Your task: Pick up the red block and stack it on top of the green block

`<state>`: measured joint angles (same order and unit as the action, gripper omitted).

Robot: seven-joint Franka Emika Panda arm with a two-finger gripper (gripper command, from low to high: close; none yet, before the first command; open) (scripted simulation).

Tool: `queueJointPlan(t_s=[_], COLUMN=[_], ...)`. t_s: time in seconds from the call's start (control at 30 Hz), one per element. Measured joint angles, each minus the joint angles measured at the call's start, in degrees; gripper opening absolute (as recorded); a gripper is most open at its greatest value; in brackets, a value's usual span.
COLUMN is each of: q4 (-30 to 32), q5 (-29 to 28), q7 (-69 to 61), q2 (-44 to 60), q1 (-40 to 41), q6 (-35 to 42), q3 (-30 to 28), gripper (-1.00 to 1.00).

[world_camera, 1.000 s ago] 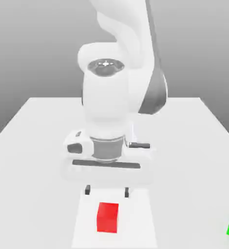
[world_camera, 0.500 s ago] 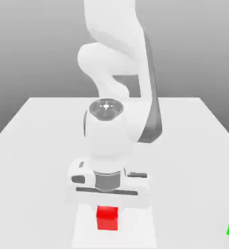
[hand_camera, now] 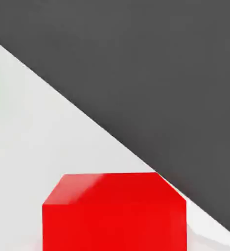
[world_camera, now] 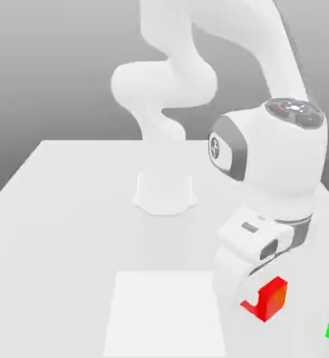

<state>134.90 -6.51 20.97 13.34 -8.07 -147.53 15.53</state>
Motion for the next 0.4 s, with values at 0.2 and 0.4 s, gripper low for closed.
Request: queueJointPlan(t_s=[0.2,0.4], q4=[-6.4,-7.2], q5=[-4.4,-8.2], q7=[-10.1,-8.3], q2=[4.8,10.6], q1=[-5.4,-7.7], q6=[2.5,-2.0], q3=[5.2,3.1], gripper=[-1.00,1.00])
